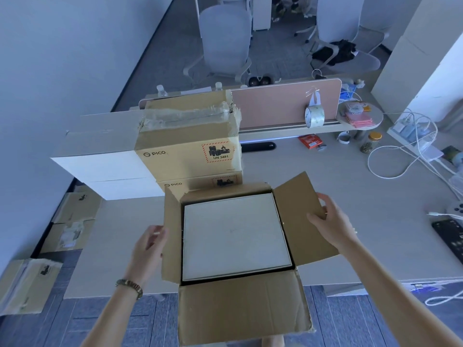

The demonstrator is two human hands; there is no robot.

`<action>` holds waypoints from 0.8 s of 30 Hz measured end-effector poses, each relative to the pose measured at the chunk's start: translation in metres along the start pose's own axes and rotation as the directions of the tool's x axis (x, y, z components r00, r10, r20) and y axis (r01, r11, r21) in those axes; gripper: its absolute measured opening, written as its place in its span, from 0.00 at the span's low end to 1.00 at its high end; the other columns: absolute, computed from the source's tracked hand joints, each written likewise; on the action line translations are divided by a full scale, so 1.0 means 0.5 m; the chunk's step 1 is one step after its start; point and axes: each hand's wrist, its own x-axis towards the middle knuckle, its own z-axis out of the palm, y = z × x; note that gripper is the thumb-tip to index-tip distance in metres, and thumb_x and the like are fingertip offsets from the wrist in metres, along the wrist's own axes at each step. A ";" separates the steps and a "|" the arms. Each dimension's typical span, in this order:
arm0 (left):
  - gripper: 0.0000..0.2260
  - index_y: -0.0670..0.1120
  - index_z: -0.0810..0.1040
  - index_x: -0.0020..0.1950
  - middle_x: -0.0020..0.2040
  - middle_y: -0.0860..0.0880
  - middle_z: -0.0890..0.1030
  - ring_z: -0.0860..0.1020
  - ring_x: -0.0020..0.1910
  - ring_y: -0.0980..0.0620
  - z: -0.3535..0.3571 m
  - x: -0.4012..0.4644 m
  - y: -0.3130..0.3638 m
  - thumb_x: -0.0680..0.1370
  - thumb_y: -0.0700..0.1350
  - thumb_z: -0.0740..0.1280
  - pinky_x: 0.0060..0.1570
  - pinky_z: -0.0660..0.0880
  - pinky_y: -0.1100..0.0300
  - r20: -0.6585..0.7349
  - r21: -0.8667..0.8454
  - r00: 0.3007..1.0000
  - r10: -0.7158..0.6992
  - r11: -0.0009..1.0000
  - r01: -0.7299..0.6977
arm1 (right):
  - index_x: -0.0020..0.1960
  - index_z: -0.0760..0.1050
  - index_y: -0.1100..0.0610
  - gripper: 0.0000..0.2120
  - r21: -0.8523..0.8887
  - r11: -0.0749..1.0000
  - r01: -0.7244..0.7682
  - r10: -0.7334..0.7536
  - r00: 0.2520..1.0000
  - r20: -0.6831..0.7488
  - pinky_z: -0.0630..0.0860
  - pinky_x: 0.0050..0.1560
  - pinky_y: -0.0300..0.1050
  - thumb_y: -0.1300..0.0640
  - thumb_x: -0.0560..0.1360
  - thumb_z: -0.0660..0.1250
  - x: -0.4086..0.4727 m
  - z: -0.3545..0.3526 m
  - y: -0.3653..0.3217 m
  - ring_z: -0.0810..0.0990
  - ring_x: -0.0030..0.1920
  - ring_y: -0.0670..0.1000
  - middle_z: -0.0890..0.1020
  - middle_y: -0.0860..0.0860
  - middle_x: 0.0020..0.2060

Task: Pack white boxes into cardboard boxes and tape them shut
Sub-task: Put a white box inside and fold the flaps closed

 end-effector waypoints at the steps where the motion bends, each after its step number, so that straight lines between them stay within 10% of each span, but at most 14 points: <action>1: 0.12 0.46 0.78 0.55 0.47 0.48 0.81 0.79 0.46 0.51 0.011 -0.005 0.001 0.82 0.53 0.62 0.44 0.75 0.58 0.034 -0.033 0.999 0.004 0.999 -0.003 | 0.69 0.69 0.43 0.19 0.055 0.998 -0.003 0.002 1.000 0.023 0.70 0.37 0.44 0.53 0.79 0.67 -0.006 -0.001 -0.010 0.78 0.41 0.51 0.79 0.50 0.43; 9: 0.19 0.57 0.74 0.67 0.71 0.47 0.67 0.71 0.67 0.47 0.072 -0.002 -0.059 0.81 0.37 0.63 0.64 0.72 0.53 0.217 0.382 0.974 0.063 0.913 -0.144 | 0.54 0.77 0.31 0.11 0.225 0.973 0.050 -0.091 0.981 0.174 0.74 0.59 0.48 0.40 0.83 0.55 -0.036 0.064 -0.027 0.78 0.56 0.48 0.81 0.44 0.50; 14: 0.24 0.61 0.66 0.74 0.81 0.44 0.47 0.63 0.77 0.48 0.095 -0.005 -0.091 0.82 0.40 0.62 0.69 0.67 0.57 0.293 0.486 0.956 -0.014 0.863 -0.136 | 0.71 0.69 0.35 0.20 -0.211 0.964 0.160 -0.084 0.939 0.332 0.67 0.64 0.46 0.45 0.80 0.65 -0.023 0.134 0.005 0.69 0.72 0.56 0.58 0.56 0.77; 16: 0.25 0.62 0.64 0.76 0.81 0.42 0.41 0.78 0.62 0.56 0.095 0.000 -0.100 0.82 0.41 0.62 0.56 0.76 0.63 0.281 0.486 0.958 -0.054 0.869 -0.093 | 0.74 0.62 0.32 0.26 -0.305 0.940 0.152 -0.021 0.920 0.392 0.69 0.65 0.50 0.46 0.79 0.66 -0.023 0.155 0.019 0.69 0.73 0.59 0.52 0.57 0.79; 18: 0.26 0.65 0.63 0.76 0.81 0.43 0.46 0.79 0.42 0.64 0.094 0.004 -0.100 0.83 0.43 0.63 0.46 0.73 0.70 0.277 0.471 0.959 -0.063 0.879 -0.078 | 0.76 0.58 0.33 0.31 -0.315 0.938 0.144 -0.005 0.914 0.405 0.70 0.66 0.51 0.46 0.78 0.67 -0.022 0.168 0.028 0.70 0.71 0.58 0.59 0.57 0.77; 24: 0.26 0.73 0.64 0.68 0.78 0.43 0.63 0.75 0.64 0.38 0.087 0.014 -0.097 0.81 0.44 0.66 0.59 0.76 0.43 0.298 0.440 0.952 -0.063 0.895 -0.078 | 0.78 0.59 0.37 0.32 -0.293 0.943 0.159 -0.033 0.919 0.393 0.70 0.64 0.49 0.47 0.78 0.69 -0.016 0.177 0.031 0.70 0.69 0.54 0.67 0.51 0.73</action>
